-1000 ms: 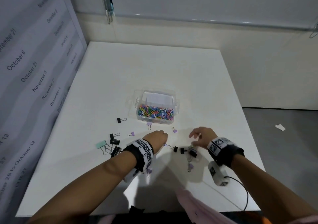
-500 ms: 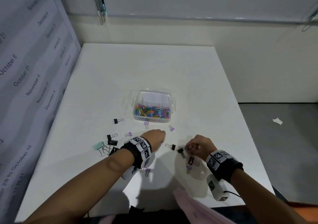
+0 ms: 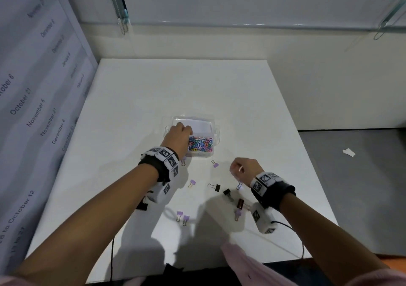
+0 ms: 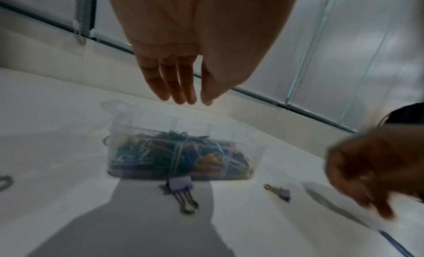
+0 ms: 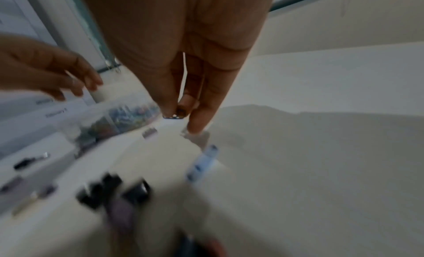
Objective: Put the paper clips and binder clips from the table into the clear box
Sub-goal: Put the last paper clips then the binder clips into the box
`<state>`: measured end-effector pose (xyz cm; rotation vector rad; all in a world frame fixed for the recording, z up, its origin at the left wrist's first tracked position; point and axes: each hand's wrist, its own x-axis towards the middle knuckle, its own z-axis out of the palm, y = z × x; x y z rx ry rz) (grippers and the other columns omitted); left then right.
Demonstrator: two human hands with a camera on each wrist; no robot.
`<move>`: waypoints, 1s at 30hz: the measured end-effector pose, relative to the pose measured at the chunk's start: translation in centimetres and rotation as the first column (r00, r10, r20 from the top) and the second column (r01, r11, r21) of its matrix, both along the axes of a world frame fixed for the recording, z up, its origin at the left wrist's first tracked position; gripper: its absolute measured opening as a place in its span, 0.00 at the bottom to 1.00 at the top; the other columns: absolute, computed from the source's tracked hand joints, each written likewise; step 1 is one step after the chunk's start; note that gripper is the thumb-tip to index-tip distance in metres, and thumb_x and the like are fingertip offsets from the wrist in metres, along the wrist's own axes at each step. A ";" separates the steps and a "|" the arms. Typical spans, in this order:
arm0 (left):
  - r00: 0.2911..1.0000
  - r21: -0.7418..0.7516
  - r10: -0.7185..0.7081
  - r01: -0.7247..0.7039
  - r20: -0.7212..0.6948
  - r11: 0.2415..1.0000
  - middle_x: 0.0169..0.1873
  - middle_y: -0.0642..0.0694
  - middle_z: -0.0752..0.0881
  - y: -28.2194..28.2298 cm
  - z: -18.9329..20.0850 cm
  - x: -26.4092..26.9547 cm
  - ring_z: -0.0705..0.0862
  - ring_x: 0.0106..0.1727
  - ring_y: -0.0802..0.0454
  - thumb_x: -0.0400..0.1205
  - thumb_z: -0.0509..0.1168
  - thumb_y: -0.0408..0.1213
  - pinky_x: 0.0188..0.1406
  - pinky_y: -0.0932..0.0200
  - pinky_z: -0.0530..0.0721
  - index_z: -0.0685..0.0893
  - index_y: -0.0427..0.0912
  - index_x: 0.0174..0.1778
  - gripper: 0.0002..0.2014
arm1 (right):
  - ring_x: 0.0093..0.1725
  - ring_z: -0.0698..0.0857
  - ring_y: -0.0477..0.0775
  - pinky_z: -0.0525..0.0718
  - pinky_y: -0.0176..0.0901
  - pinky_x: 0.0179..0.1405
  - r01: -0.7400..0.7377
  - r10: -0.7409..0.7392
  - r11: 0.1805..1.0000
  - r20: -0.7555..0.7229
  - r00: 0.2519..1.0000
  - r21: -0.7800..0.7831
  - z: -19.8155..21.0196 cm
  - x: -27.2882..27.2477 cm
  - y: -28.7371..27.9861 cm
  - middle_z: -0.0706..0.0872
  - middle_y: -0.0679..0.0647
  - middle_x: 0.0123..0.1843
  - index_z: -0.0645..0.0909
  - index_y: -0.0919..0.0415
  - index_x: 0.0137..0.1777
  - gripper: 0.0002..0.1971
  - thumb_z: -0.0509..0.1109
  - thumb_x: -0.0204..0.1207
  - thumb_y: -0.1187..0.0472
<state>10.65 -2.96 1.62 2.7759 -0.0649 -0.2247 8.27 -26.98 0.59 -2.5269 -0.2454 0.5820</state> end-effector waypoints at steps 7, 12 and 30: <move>0.919 -0.105 -0.379 0.369 -0.107 0.923 0.52 0.40 0.84 -5.0 -1.6 -6.1 0.81 0.56 0.42 0.80 0.57 0.30 0.60 0.48 0.80 0.86 0.39 0.52 0.12 | 0.36 0.85 0.53 0.85 0.43 0.43 -0.022 0.003 0.979 0.095 0.995 0.201 4.9 4.3 6.2 0.90 0.59 0.50 0.85 0.62 0.49 0.06 0.67 0.77 0.64; 0.859 -0.039 -0.481 0.482 -0.175 0.875 0.63 0.37 0.78 -7.9 -2.9 -8.0 0.75 0.63 0.38 0.82 0.55 0.31 0.63 0.43 0.75 0.79 0.40 0.64 0.16 | 0.43 0.81 0.50 0.75 0.36 0.47 -0.066 0.045 0.986 0.139 0.989 0.150 5.4 4.8 6.3 0.87 0.56 0.57 0.84 0.61 0.54 0.10 0.61 0.80 0.65; 0.897 -0.282 -0.406 0.350 -0.173 0.893 0.54 0.34 0.77 -13.3 -5.4 -5.2 0.78 0.56 0.36 0.76 0.61 0.28 0.59 0.43 0.78 0.81 0.37 0.57 0.14 | 0.42 0.82 0.57 0.78 0.39 0.44 -0.080 0.066 0.991 -0.130 0.989 -0.104 -1.4 -5.6 -4.6 0.84 0.57 0.46 0.84 0.55 0.51 0.19 0.80 0.59 0.54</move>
